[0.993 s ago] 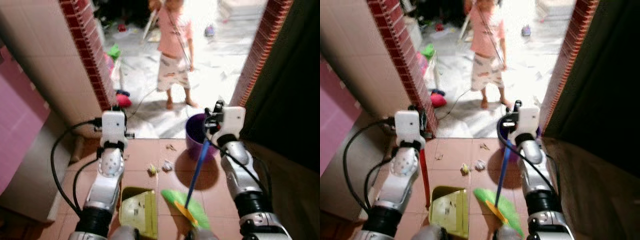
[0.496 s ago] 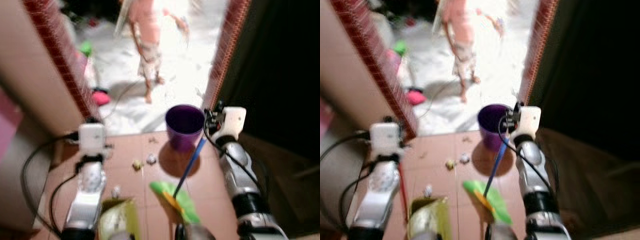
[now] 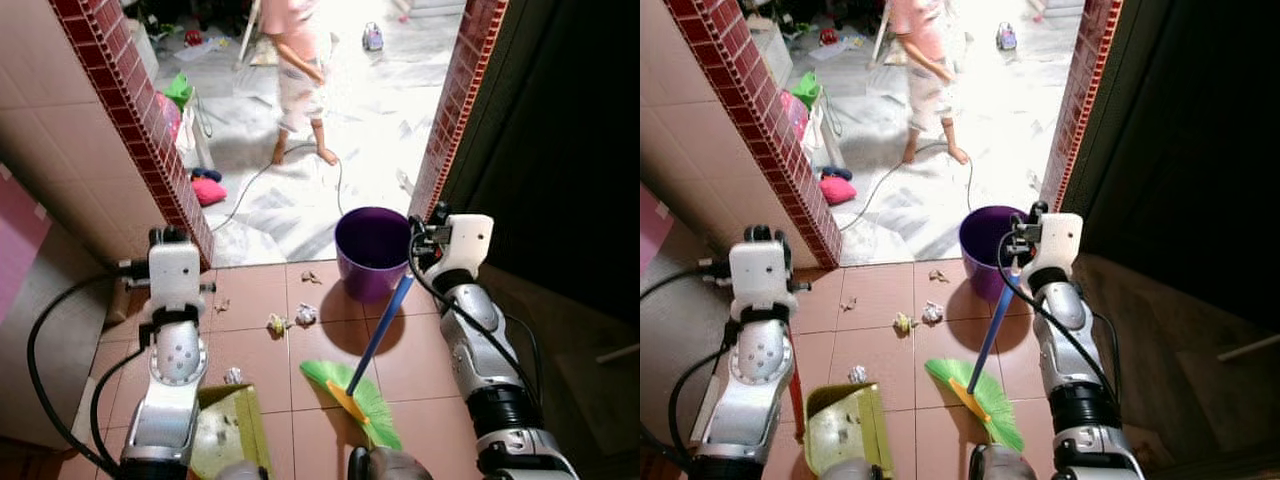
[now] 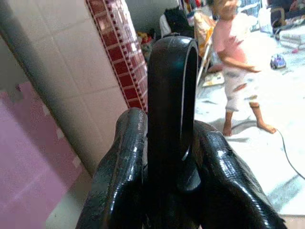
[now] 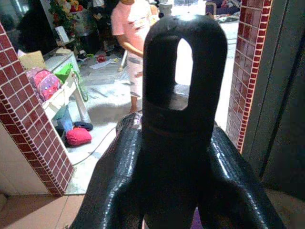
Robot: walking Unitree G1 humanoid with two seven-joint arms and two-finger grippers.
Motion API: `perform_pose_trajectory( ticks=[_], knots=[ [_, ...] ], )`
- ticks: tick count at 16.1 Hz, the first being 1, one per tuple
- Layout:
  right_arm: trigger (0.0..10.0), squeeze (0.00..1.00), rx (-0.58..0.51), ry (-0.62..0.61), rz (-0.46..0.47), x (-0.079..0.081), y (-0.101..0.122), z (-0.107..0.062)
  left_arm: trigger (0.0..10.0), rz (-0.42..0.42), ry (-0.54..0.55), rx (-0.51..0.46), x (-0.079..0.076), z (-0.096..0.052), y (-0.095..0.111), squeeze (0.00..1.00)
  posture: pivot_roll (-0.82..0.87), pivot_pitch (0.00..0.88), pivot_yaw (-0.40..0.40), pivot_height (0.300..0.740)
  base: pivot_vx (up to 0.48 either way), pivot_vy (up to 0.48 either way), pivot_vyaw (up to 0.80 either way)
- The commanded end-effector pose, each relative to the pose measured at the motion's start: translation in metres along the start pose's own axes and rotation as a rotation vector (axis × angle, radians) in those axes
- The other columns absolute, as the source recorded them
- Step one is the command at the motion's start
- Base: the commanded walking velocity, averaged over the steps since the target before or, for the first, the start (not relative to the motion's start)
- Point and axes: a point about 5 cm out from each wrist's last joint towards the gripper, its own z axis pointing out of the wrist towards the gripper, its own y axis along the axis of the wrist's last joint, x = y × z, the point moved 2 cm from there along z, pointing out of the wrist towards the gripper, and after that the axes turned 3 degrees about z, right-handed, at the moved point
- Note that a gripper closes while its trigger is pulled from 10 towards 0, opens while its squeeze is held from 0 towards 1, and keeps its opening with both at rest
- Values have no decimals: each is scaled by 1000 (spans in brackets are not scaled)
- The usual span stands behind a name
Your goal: Sweep floor
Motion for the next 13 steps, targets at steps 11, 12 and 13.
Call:
perform_pose_trajectory(
  ticks=[11,12,13],
  knots=[
    [10000,0,40,8,-27,-2,-4,1,10000,168,118,-139,29,18,28,0,-74,0,45,740,0,0,-49],
    [10000,0,40,7,-22,-2,-4,2,10000,163,113,-126,27,17,26,0,-73,0,46,740,0,0,-800],
    [10000,0,38,9,-21,-1,-3,2,10000,158,106,-118,25,17,25,0,-74,0,47,740,0,304,-800]
  ],
)
